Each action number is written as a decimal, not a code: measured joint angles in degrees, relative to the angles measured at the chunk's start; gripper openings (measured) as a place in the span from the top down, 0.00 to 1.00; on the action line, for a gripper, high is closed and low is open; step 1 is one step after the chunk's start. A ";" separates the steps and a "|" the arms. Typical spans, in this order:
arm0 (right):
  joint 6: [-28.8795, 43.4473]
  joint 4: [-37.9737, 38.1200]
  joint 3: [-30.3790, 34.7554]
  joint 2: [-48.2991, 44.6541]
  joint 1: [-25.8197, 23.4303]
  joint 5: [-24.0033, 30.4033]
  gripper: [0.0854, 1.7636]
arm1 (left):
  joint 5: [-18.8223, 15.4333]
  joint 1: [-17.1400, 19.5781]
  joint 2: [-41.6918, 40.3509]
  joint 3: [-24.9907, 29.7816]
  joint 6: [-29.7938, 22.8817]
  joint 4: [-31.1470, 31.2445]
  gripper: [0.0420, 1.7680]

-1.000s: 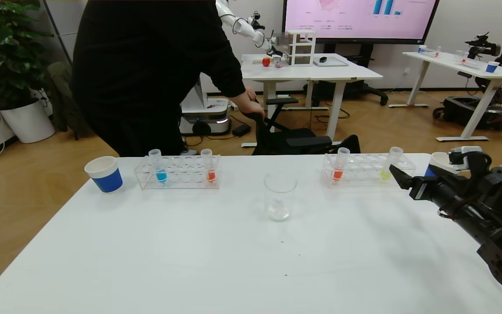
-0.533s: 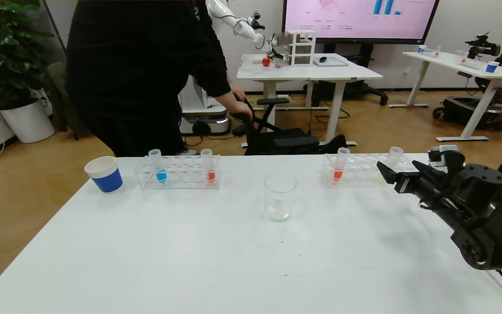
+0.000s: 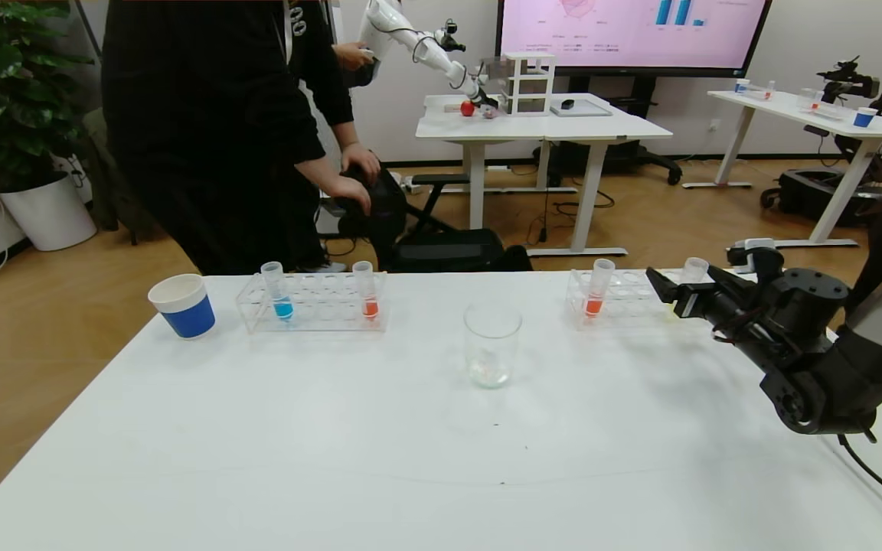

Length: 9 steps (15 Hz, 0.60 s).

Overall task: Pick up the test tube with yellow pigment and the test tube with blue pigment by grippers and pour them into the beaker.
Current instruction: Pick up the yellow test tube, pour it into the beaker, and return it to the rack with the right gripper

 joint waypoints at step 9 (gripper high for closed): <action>-0.21 3.43 -6.29 3.58 -0.23 -0.09 0.02 | -0.02 0.00 0.00 0.00 0.02 0.00 0.01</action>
